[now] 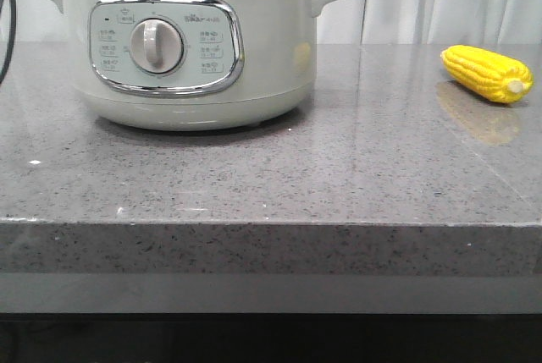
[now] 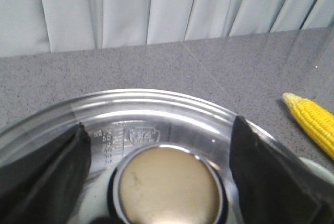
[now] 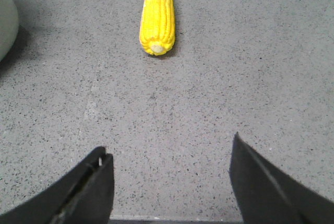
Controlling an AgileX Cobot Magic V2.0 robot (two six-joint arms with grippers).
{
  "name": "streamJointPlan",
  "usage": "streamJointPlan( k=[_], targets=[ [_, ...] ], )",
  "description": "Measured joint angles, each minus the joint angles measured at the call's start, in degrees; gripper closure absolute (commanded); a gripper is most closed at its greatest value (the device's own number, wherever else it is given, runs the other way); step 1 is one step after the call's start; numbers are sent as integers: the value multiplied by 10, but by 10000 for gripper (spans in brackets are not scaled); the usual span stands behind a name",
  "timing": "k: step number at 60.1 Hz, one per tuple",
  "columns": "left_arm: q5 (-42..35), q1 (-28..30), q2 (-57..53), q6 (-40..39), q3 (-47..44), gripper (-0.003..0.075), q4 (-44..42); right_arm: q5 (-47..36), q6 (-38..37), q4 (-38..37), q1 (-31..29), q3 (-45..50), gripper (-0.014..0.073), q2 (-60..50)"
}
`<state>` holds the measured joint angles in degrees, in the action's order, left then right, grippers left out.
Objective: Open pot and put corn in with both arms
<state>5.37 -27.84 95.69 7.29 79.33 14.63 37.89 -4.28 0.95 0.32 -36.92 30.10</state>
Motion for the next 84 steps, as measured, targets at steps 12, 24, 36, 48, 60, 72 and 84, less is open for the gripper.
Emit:
streamJointPlan(
  k=[12,24,36,48,60,72,84],
  targets=[
    [-2,0,1,1,0,359,11,0,0,0,0,0,95,0],
    [-4,0,1,9,3,480,9,1,0,0,0,0,95,0],
    [10,0,4,9,17,481,9,1,0,0,0,0,95,0],
    [47,0,4,7,51,482,11,1,0,0,0,0,95,0],
    [87,1,-42,5,80,482,11,1,0,0,0,0,95,0],
    [137,19,-126,4,85,481,-7,1,0,0,0,0,95,0],
    [208,82,-216,4,77,481,-15,1,0,0,0,0,95,0]
  ],
)
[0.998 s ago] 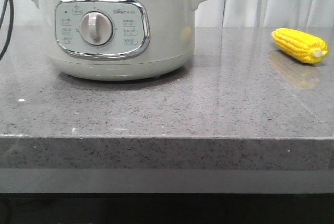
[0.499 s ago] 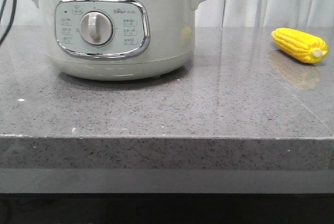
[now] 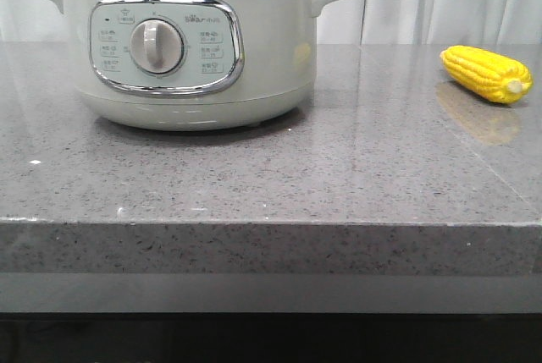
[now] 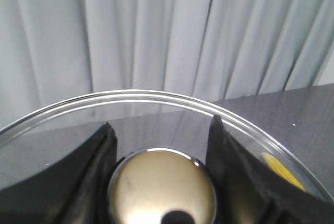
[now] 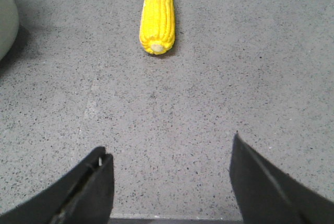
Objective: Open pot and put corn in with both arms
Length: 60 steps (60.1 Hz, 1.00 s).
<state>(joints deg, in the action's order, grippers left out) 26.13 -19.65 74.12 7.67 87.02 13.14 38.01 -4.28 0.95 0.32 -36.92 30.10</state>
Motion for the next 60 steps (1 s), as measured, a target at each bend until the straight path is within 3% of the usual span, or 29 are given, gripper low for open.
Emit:
streamJointPlan(
  k=[22,41,60],
  targets=[
    [57,113,-176,0,-175,481,-17,2,0,0,0,0,95,0],
    [114,118,-303,0,-306,482,-21,24,0,0,0,-20,95,38],
    [126,118,-346,0,-334,482,-21,64,0,0,0,-138,92,222]
  ],
)
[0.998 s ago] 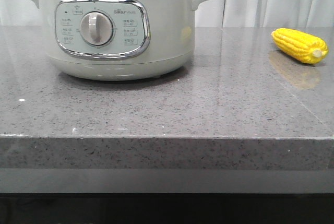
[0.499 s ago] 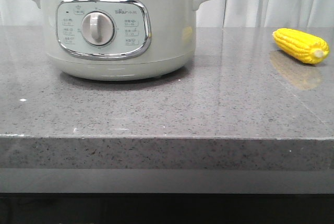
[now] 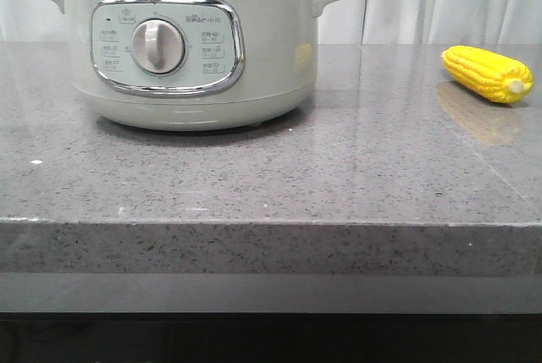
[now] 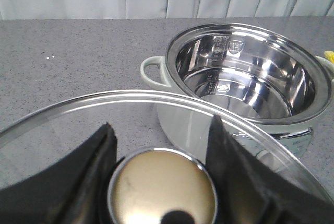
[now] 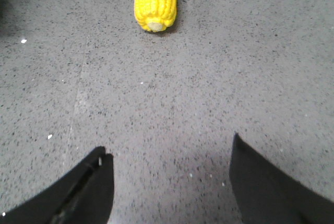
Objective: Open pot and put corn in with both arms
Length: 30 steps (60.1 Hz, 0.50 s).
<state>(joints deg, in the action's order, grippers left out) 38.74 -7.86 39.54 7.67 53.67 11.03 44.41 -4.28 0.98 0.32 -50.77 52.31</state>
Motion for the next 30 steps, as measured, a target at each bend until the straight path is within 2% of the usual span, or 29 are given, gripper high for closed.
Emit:
streamJointPlan(
  k=[12,30],
  targets=[
    [0,0,0,0,-1,481,0,17,0,0,0,-94,-15,131],
    [0,0,0,0,-1,482,0,33,0,0,0,-243,-19,309]
  ],
)
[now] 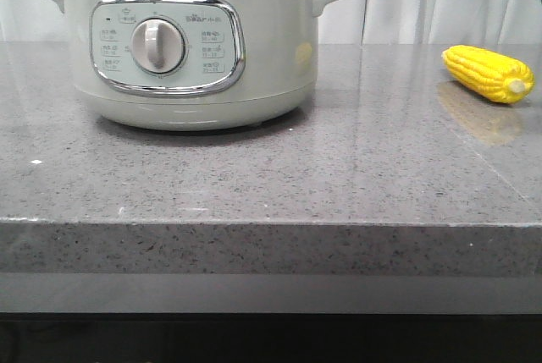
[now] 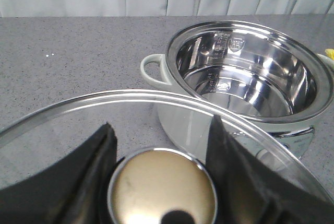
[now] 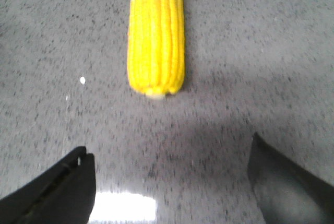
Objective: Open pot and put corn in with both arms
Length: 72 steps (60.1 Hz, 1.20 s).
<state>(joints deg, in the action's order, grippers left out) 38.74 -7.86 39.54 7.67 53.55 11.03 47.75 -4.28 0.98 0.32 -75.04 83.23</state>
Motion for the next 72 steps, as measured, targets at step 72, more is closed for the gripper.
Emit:
streamJointPlan(
  k=[72],
  targets=[
    [0,0,0,0,0,481,-7,71,4,13,2,-205,267,280]
  ],
)
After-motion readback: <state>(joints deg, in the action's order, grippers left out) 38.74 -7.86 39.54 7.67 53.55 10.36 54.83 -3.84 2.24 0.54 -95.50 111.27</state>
